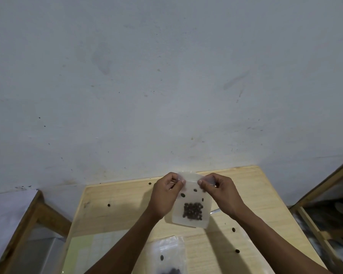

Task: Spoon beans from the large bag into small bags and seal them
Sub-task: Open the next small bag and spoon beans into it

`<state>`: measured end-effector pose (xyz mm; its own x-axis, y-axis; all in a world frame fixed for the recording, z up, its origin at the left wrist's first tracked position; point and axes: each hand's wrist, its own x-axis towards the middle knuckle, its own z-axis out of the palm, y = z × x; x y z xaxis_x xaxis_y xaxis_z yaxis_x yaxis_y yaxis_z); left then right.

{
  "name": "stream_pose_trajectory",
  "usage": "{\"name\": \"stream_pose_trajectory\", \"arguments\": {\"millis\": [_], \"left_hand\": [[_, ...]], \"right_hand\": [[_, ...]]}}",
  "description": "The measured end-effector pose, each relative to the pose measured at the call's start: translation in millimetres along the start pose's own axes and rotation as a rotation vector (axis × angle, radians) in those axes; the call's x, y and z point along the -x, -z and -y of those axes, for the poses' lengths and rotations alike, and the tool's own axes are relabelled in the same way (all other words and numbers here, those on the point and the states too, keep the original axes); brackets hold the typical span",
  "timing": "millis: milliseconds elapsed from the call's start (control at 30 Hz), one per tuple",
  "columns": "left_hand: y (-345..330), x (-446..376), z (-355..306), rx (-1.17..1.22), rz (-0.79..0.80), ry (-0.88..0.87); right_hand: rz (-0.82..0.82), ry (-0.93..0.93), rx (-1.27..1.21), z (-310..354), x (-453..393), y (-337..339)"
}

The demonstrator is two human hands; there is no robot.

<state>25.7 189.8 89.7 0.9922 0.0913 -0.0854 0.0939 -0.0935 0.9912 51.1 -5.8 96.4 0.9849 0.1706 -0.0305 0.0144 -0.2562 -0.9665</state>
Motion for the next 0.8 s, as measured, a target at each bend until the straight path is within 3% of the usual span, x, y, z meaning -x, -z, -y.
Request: {"name": "stream_pose_trajectory", "arguments": {"millis": [233, 500, 800], "left_hand": [[-4, 5, -6, -0.095, 0.016, -0.087], [-3, 12, -4, 0.015, 0.002, 0.008], [14, 28, -1, 0.094, -0.144, 0.002]], "right_hand": [[0.147, 0.059, 0.152, 12, -2, 2], [0.182, 0.061, 0.161, 13, -5, -6], [0.072, -0.161, -0.125, 5, 6, -15]]}}
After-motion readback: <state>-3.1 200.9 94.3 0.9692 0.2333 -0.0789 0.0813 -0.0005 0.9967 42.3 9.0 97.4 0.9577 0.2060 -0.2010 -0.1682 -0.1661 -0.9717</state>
